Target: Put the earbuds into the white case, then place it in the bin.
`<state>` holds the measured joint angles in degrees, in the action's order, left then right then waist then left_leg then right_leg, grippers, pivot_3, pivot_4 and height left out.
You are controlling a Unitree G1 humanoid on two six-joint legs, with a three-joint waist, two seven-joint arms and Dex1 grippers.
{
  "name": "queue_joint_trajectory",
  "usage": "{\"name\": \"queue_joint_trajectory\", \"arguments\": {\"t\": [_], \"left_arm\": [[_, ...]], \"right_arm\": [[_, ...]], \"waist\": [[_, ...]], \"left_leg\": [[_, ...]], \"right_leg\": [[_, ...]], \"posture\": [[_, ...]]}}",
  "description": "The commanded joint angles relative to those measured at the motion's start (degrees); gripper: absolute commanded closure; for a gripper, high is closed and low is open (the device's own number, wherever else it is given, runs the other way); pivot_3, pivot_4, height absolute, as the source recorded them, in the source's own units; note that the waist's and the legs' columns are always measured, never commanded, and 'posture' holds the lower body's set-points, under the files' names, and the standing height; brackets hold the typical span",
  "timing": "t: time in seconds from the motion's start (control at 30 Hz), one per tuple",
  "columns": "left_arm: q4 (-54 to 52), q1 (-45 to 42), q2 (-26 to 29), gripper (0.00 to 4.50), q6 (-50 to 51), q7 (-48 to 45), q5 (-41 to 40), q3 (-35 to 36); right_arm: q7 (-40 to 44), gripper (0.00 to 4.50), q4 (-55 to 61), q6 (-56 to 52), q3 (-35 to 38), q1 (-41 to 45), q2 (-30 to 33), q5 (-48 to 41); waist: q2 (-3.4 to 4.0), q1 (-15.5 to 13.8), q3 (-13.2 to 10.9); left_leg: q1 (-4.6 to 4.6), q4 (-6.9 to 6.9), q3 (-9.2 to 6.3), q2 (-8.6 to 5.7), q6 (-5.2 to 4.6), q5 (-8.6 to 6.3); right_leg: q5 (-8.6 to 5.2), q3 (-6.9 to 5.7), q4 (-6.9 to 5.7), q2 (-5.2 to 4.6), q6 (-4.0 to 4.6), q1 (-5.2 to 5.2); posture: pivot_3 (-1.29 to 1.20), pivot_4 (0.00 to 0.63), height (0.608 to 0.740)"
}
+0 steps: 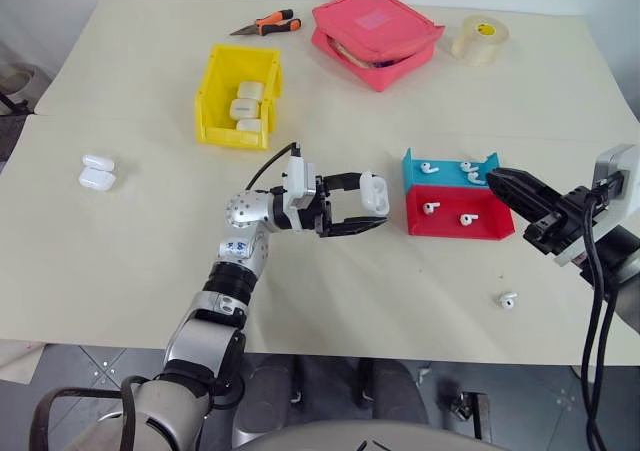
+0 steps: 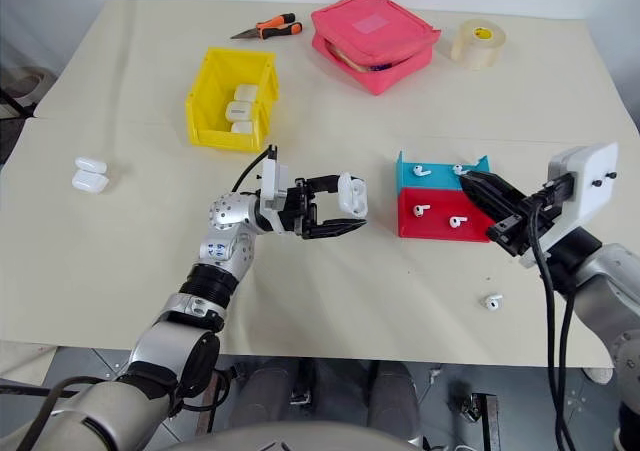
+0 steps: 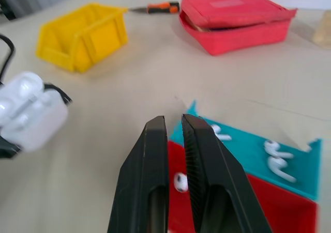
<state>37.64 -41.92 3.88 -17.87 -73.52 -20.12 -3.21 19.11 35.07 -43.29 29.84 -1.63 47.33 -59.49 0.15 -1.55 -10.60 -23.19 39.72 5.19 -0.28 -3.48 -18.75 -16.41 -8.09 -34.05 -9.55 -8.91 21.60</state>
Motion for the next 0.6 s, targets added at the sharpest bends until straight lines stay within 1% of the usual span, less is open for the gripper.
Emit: {"name": "queue_joint_trajectory", "arguments": {"t": [0.03,0.17,0.27,0.37,0.47,0.53,0.6], "left_arm": [[-1.0,0.4,-0.6,1.71,-1.3,-0.1,-0.2,0.0],[-0.7,0.2,-1.0,1.71,-1.6,0.0,-0.2,0.1],[-0.2,-0.2,-1.4,1.71,-2.0,0.1,-0.2,0.2],[0.2,-0.3,-1.9,1.71,-2.4,0.3,-0.1,0.1],[0.4,-0.3,-2.3,1.71,-2.8,0.4,-0.1,0.1],[0.3,-0.1,-2.6,1.71,-3.0,0.5,0.0,0.0],[0.1,0.1,-2.7,1.71,-3.2,0.5,0.0,-0.1]], "right_arm": [[1.5,4.00,0.2,-2.0,2.5,-1.1,3.2,0.9],[4.2,4.00,0.6,-4.2,1.3,-3.0,7.8,4.2],[6.6,4.00,-0.4,-4.9,-0.6,-2.5,10.5,6.7],[8.9,3.47,-1.7,-6.0,-1.8,-1.7,13.0,8.4],[10.9,2.39,-2.7,-5.4,-2.9,-0.4,14.4,10.8],[13.3,1.77,-3.6,-4.9,-4.0,0.2,16.2,12.9],[16.7,1.77,-4.6,-3.5,-5.6,0.4,18.6,15.9]], "waist": [[0.00,0.0,0.0],[-0.01,0.0,0.0],[-0.02,0.0,0.0],[-0.01,0.0,0.0],[-0.02,0.0,0.0],[-0.02,0.0,0.0],[-0.02,0.0,0.0]], "left_leg": [[0.00,0.00,0.00,0.00,0.00,0.00],[0.00,0.00,-0.01,0.00,-0.01,0.00],[0.00,0.00,-0.01,0.00,-0.01,0.00],[0.00,0.00,-0.01,0.01,-0.01,0.00],[-0.01,0.00,-0.02,0.01,-0.01,0.00],[-0.01,0.01,-0.02,0.00,-0.01,0.00],[-0.01,0.02,-0.02,0.00,-0.01,0.00]], "right_leg": [[0.00,0.00,0.01,0.00,0.00,0.00],[0.00,0.00,0.01,-0.01,-0.01,-0.01],[0.01,0.00,0.04,-0.01,-0.02,-0.01],[0.01,0.00,0.05,-0.01,-0.02,-0.01],[0.01,0.00,0.06,-0.01,-0.03,-0.01],[0.01,-0.01,0.06,-0.01,-0.03,-0.02],[0.02,0.00,0.06,-0.02,-0.03,-0.02]], "posture": [[0.00,0.150,0.740],[0.00,0.150,0.740],[0.00,0.150,0.740],[0.00,0.150,0.740],[0.00,0.150,0.740],[0.00,0.150,0.740],[0.00,0.150,0.740]]}}
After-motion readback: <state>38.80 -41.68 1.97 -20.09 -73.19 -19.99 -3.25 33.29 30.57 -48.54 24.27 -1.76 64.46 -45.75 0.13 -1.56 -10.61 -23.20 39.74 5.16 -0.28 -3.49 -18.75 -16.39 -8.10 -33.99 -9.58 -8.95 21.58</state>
